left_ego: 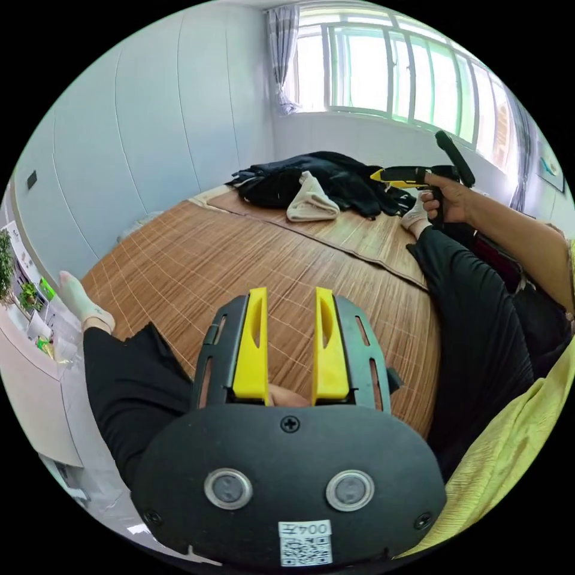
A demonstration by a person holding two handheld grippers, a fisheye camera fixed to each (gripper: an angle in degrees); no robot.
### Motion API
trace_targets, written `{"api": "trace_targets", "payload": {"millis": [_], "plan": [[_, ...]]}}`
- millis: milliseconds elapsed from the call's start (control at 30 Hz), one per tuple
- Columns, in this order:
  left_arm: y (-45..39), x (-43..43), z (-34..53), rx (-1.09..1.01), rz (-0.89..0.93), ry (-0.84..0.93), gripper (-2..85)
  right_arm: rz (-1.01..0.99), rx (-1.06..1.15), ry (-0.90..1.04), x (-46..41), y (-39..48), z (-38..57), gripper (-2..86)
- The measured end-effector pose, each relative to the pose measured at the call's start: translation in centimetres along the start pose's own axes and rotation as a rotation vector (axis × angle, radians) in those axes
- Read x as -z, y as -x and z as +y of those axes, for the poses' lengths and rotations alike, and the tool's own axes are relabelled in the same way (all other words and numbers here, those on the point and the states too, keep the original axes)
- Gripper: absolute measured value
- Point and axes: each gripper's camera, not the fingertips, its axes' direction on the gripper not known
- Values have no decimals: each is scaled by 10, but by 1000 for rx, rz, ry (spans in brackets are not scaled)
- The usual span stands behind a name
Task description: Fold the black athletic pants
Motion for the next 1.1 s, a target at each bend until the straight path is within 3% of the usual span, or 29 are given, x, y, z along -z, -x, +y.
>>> {"api": "trace_targets", "payload": {"millis": [200, 433, 567, 700, 867, 1100], "plan": [[48, -87, 9, 84, 54, 106, 97, 63, -9, 87, -105, -8, -46, 230], [72, -116, 18, 139, 105, 135, 89, 165, 57, 120, -211, -4, -162, 226], [81, -125, 24, 156, 92, 170, 86, 228, 52, 328, -268, -19, -195, 161], [87, -123, 35, 189, 94, 167, 78, 198, 229, 377, -256, -3, -189, 78], [78, -116, 44, 149, 61, 176, 77, -81, 458, 509, -193, 24, -124, 57], [77, -101, 64, 162, 68, 185, 77, -18, 560, 508, -110, 35, -36, 53]]}}
